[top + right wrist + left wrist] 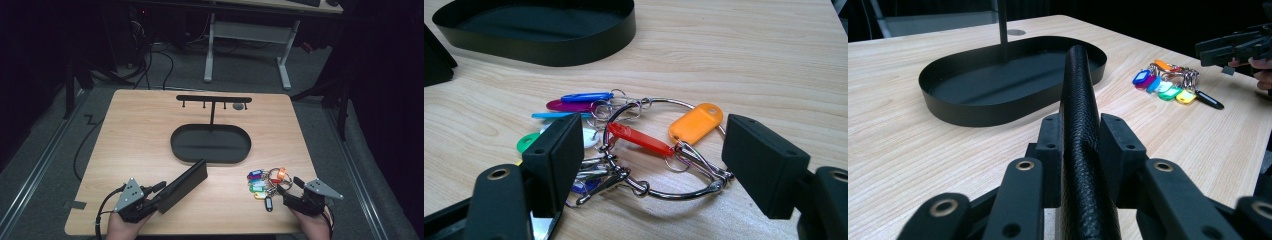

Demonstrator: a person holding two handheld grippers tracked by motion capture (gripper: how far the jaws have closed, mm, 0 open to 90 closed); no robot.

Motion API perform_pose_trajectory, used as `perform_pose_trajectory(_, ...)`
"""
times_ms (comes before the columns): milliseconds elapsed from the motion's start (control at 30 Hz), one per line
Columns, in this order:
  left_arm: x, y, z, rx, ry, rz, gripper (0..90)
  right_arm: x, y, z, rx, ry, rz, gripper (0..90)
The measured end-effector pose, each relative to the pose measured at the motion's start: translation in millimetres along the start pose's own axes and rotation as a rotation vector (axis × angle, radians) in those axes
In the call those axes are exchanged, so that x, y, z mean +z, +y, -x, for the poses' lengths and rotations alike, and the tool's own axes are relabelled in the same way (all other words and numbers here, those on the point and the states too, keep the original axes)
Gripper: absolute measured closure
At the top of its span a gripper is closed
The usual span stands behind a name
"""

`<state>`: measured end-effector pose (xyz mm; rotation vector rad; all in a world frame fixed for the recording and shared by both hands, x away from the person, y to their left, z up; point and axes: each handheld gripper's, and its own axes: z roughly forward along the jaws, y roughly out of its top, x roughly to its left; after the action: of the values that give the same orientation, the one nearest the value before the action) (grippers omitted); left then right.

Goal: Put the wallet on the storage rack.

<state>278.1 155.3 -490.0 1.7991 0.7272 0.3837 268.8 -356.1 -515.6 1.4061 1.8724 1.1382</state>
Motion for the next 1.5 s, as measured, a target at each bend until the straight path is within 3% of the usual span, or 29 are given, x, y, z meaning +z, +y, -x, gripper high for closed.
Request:
perform_pose_trajectory(200,3.5,-0.2,4.2,0.024,0.002,-0.042,66.8,-0.2,0.1,0.2,-0.001,0.002,0.002,25.1)
perform_pose_trajectory(500,6.6,3.1,14.0,0.083,0.047,-0.095,66.8,-0.3,-0.2,0.6,0.003,0.002,0.001,25.1)
perform_pose_trajectory(1100,9.1,2.1,16.5,0.148,0.068,-0.155,64.3,3.1,-1.4,-2.7,0.004,0.006,-0.015,25.0)
perform_pose_trajectory(1200,9.1,6.2,18.8,0.175,0.073,-0.192,64.3,3.6,-1.4,-3.2,0.006,0.008,-0.016,25.0)
perform_pose_trajectory(1500,15.2,20.4,15.9,0.139,0.077,-0.275,64.6,2.7,-0.9,-1.7,0.011,0.010,-0.009,25.0)
